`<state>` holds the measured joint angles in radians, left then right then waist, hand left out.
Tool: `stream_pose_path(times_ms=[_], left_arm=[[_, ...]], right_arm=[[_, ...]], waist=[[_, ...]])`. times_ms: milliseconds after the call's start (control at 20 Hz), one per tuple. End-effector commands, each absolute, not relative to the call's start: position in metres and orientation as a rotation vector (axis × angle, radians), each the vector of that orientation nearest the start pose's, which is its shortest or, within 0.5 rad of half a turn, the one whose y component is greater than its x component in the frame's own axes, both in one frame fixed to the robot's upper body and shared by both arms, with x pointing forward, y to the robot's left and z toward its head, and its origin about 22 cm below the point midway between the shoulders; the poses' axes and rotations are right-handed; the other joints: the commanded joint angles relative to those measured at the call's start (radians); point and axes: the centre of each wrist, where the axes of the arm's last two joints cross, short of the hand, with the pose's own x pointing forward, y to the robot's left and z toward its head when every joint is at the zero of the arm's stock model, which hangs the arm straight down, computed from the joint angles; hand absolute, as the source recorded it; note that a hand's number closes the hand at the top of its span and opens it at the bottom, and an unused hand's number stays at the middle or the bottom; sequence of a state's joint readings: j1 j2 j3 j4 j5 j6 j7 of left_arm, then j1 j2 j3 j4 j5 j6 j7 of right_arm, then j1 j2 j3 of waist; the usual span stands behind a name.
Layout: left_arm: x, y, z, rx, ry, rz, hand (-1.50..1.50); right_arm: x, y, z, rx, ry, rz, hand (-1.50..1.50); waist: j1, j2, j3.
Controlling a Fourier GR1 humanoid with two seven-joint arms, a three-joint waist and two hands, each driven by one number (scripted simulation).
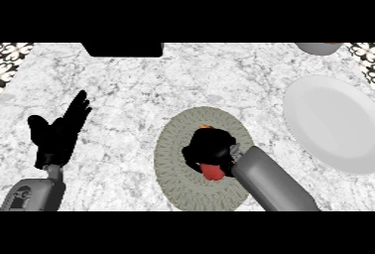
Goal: Pick the bell pepper from the placemat and place it in the plate
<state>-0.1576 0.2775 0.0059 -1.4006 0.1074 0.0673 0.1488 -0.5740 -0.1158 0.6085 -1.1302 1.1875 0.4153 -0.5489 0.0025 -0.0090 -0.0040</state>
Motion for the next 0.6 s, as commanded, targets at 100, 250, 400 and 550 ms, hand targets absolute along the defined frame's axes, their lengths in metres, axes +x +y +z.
stream_pose_path(times_ms=[100, 250, 400, 550], left_arm=[[0.277, 0.283, 0.020, 0.191, -1.402, -0.075, 0.00], [0.274, 0.304, 0.016, 0.215, -1.396, -0.035, 0.00], [0.271, 0.301, 0.015, 0.208, -1.392, -0.046, 0.00], [0.277, 0.297, 0.018, 0.220, -1.395, -0.033, 0.00]], right_arm=[[0.305, -0.106, -0.003, 0.133, 2.265, -3.115, 1.50], [0.306, -0.132, -0.014, 0.404, 2.659, -3.217, 1.50], [0.300, -0.146, -0.006, 0.890, 2.962, -3.035, 1.50], [0.293, -0.145, 0.033, 1.263, 3.110, -2.642, 1.50]], waist=[[-0.018, 0.005, 0.005], [-0.063, 0.003, 0.003], [-0.060, -0.004, 0.004], [-0.055, -0.006, 0.003]])
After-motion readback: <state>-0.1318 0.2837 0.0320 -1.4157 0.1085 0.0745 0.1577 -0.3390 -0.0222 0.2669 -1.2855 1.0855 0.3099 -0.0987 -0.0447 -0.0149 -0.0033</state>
